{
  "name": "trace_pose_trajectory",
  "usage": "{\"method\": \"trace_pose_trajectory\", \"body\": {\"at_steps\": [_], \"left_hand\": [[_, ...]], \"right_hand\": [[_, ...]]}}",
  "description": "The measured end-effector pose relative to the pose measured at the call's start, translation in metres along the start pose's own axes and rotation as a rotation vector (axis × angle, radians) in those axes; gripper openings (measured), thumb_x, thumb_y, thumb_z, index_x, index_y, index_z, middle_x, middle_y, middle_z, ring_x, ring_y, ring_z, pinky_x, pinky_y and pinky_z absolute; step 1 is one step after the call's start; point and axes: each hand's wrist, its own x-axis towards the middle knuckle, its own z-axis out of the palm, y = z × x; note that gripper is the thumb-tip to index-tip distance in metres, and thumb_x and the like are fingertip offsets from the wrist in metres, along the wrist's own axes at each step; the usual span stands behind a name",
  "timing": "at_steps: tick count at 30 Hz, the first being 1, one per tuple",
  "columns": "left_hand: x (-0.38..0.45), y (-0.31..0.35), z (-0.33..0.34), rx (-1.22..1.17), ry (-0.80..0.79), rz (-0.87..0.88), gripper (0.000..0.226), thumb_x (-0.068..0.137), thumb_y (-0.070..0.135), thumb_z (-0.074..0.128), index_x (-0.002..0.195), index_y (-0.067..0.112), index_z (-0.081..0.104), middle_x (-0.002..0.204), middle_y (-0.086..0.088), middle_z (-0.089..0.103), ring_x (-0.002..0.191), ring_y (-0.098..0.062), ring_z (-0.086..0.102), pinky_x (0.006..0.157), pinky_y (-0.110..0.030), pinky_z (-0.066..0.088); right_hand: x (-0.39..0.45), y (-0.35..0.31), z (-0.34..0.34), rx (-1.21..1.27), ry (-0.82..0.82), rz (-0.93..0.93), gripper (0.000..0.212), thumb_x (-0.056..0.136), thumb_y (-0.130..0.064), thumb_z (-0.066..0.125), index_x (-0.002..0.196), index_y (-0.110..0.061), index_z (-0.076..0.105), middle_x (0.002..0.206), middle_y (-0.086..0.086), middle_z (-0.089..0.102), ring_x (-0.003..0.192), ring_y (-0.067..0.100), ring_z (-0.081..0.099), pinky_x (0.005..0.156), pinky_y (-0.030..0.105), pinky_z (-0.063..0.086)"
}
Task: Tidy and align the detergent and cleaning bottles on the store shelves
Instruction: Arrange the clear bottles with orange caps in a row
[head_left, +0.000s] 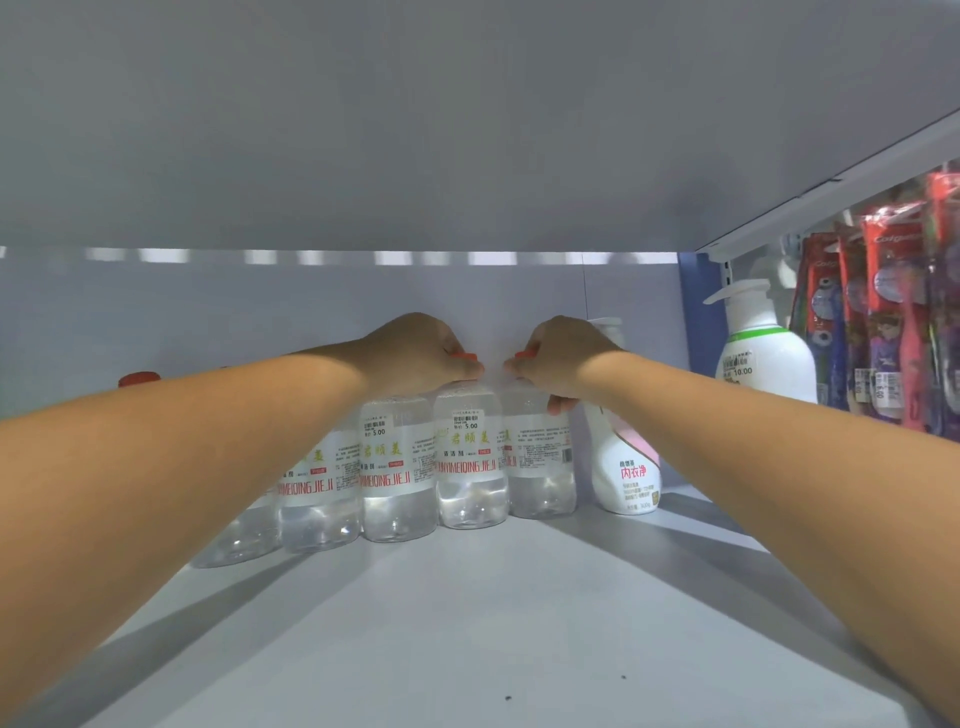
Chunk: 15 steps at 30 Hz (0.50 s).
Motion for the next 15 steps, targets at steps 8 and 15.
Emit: {"method": "trace_pose_trajectory", "body": {"at_steps": [8, 15], "left_hand": [[-0.0066, -0.0015, -0.0007, 0.0, -0.002, 0.046, 0.031, 0.087, 0.05, 0.069, 0.109, 0.028, 0.074, 0.097, 0.006, 0.077, 0.089, -0.006, 0.066, 0.084, -0.026, 0.053], [-0.0078, -0.0024, -0.0025, -0.003, 0.01, 0.04, 0.035, 0.085, 0.052, 0.071, 0.115, 0.035, 0.075, 0.1, 0.015, 0.075, 0.096, -0.005, 0.065, 0.091, -0.029, 0.052]], "right_hand": [[0.0014, -0.0039, -0.0028, -0.03, -0.061, 0.014, 0.032, 0.103, -0.012, 0.041, 0.124, -0.007, 0.065, 0.102, 0.017, 0.077, 0.063, 0.023, 0.068, 0.067, 0.029, 0.057], [0.002, -0.0038, 0.0024, -0.028, 0.035, -0.007, 0.023, 0.101, -0.02, 0.057, 0.116, -0.006, 0.068, 0.097, 0.01, 0.075, 0.069, 0.023, 0.078, 0.065, 0.028, 0.063]]}}
